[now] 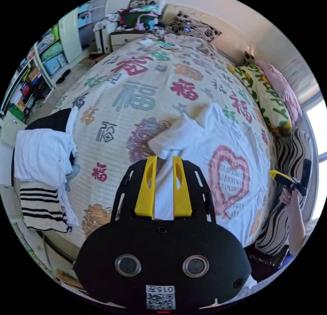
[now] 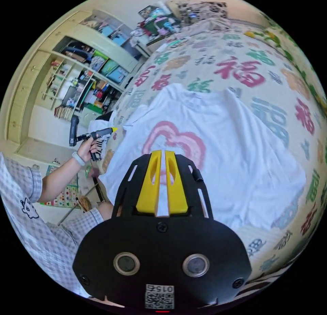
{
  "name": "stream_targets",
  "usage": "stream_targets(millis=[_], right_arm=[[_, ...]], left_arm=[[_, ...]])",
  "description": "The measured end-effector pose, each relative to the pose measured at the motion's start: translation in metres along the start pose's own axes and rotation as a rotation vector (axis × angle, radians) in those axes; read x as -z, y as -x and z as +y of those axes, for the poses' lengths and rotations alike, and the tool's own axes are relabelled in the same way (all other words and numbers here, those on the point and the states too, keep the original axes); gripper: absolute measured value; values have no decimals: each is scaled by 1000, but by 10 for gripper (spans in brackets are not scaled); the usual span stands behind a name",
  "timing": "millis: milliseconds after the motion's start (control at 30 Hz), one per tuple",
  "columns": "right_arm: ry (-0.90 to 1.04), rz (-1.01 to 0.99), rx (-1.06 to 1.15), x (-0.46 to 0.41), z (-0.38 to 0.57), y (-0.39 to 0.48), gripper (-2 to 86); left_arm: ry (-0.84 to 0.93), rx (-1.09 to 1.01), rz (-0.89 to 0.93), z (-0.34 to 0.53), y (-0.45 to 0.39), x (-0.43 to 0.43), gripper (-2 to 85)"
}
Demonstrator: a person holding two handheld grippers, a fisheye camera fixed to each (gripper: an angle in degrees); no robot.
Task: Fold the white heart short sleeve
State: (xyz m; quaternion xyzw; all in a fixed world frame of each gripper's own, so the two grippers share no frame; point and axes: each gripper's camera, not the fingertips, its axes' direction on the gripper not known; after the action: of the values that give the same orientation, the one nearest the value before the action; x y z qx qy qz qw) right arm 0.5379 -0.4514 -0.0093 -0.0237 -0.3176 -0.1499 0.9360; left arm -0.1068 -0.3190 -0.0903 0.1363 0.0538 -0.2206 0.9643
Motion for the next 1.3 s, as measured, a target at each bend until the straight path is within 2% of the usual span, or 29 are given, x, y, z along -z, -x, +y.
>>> stream_targets(millis=[133,233,433,600,700,767,833,967,1033,1167,1300], right_arm=[[34,-7,101,-68,-91,73,44],[106,23,178,-119,-147,125,60],[215,110,184,-179,-228,177,82],[409,245,188,-224,-242,191,92],[438,292,144,-235,-236,190,72],[403,304,84,-234,-232,187,25],[343,289,5,-227,-227,182,-2],[236,235,-72,-213,-221,183,5],[206,237,-78,-210,-221,188,46],[239,248,-71,-221,-228,194,76],[288,219,-20,-238,-243,211,77]], left_arm=[[109,-30,245,-12,49,-39,52],[18,-125,361,-10,58,-32,13],[-62,-400,477,15,40,-13,6],[-20,-457,515,52,40,-15,24],[9,-495,506,78,53,-8,40],[11,-496,509,92,67,1,47],[-21,-475,436,105,91,18,53],[-43,-452,324,109,117,35,74],[-57,-479,288,110,121,42,88],[-85,-602,161,119,114,47,94],[-100,-603,192,118,133,45,64]])
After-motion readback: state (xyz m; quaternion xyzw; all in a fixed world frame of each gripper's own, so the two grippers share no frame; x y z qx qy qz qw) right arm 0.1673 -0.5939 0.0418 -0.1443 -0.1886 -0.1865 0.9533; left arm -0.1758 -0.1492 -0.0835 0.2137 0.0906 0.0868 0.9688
